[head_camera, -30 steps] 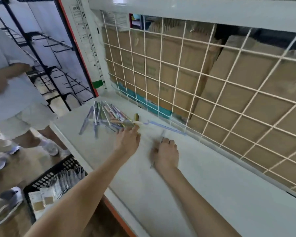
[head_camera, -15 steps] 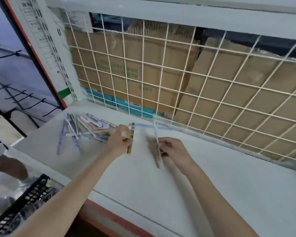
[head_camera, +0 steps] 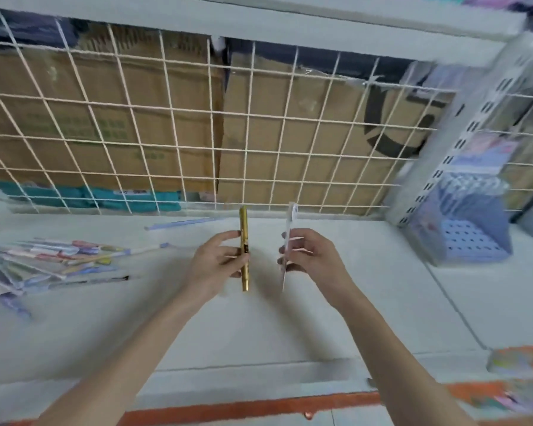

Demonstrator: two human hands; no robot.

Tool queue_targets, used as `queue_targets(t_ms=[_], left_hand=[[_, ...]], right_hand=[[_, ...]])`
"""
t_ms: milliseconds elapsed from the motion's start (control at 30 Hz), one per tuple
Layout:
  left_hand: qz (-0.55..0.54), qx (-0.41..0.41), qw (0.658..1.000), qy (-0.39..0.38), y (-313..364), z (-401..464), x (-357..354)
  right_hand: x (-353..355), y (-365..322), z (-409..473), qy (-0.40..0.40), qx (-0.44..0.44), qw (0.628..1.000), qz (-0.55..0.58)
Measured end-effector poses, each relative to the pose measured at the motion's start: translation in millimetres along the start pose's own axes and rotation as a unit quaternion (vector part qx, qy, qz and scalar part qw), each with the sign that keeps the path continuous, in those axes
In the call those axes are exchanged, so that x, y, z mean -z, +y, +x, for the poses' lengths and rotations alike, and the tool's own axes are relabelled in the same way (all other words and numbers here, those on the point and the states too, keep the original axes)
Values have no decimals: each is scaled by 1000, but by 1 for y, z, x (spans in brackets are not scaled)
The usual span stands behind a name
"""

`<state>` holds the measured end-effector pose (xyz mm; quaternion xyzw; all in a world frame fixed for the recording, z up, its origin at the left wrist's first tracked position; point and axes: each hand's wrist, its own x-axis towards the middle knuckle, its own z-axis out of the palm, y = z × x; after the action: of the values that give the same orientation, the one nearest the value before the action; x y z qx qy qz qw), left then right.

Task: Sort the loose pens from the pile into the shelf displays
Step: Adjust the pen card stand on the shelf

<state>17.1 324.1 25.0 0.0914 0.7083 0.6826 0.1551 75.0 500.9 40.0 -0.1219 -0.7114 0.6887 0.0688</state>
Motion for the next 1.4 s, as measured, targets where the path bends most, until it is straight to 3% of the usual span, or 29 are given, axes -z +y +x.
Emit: queue_targets(t_ms=[267, 567, 867, 1400], left_hand=[[3, -61, 989, -137, 21, 3, -103], [44, -89, 986, -137, 24, 18, -222], [55, -73, 994, -60, 26, 40, -334], [83, -56, 994, 38, 16, 39, -369]], right_hand=[[107, -11, -29, 179, 56, 982, -11], [272, -12, -14, 304, 103, 947, -18], [370, -7, 48, 244, 131, 956, -94], [375, 11, 82, 138, 155, 957, -201]])
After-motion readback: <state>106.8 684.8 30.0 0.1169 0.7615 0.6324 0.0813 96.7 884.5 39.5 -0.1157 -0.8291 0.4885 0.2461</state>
